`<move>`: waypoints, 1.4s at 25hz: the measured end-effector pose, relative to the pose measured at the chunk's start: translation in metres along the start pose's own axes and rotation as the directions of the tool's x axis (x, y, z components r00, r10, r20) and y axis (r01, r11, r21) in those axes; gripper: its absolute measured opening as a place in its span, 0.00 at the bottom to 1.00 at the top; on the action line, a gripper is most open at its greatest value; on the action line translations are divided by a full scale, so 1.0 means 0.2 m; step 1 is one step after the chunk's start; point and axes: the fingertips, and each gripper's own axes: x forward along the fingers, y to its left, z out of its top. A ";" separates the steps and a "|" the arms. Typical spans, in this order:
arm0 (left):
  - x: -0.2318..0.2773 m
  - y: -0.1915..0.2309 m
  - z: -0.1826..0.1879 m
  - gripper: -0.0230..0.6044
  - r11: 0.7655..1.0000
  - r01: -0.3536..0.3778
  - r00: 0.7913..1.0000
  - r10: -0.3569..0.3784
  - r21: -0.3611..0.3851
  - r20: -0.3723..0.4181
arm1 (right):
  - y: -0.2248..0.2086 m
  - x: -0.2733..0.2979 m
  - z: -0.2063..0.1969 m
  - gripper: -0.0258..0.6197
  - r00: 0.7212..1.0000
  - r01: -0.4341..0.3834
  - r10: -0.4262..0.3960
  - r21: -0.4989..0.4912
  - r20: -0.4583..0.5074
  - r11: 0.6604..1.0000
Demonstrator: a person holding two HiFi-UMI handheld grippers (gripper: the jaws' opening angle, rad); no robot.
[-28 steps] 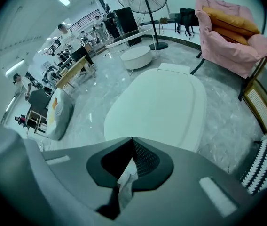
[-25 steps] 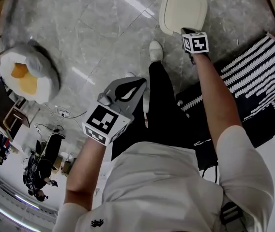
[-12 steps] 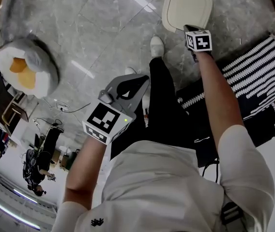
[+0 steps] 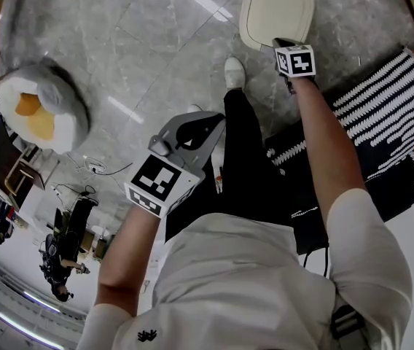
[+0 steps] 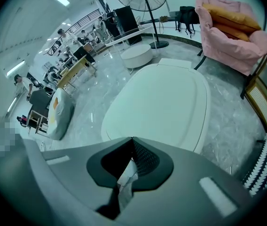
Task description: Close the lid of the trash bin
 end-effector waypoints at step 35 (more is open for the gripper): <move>-0.97 -0.53 -0.28 0.12 0.931 0.092 0.981 -0.145 0.353 0.128 | 1.15 -1.48 -0.20 0.04 0.911 0.029 -0.023 -0.008 0.412 1.000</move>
